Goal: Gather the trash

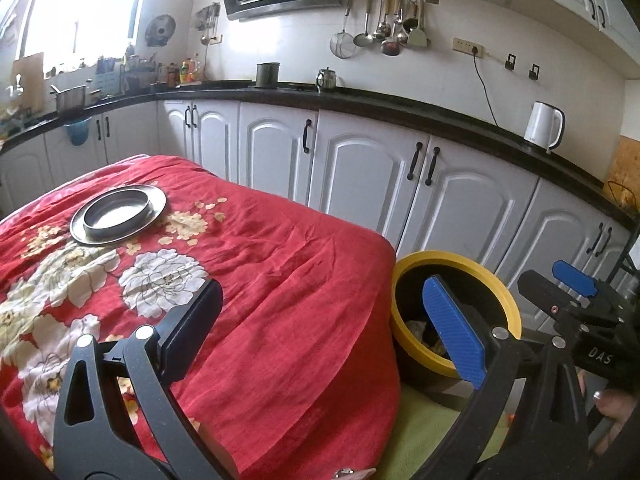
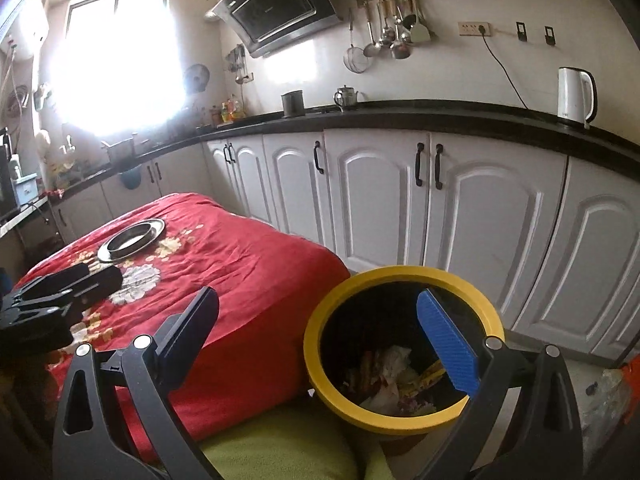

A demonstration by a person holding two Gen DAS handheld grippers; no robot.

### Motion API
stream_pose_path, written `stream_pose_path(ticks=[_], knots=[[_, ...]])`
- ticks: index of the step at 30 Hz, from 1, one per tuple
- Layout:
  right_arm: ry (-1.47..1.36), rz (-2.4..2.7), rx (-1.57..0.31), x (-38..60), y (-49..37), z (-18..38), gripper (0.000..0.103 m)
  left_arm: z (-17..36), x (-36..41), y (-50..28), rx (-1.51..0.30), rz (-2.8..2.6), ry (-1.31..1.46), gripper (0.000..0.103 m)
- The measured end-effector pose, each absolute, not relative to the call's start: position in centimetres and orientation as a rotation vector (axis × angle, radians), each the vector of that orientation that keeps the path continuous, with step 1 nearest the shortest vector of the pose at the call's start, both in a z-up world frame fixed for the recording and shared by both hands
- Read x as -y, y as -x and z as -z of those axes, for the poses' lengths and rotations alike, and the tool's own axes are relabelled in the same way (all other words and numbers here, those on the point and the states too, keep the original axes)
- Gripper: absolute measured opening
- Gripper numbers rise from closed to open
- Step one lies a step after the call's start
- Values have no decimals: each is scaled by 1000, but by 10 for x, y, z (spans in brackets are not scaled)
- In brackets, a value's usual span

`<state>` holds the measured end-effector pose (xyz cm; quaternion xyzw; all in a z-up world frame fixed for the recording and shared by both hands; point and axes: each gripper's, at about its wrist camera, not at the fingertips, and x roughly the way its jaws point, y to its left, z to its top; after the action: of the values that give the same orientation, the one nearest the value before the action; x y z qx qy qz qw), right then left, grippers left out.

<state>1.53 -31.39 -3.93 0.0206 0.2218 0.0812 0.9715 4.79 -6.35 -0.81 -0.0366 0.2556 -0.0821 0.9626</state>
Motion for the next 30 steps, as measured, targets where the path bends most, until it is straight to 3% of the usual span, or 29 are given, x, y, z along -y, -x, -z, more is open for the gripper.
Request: stream_pose_path(ticks=[30], knots=[[-21, -174, -407, 308, -8, 37, 97, 9, 65, -48, -522, 174, 77, 92]])
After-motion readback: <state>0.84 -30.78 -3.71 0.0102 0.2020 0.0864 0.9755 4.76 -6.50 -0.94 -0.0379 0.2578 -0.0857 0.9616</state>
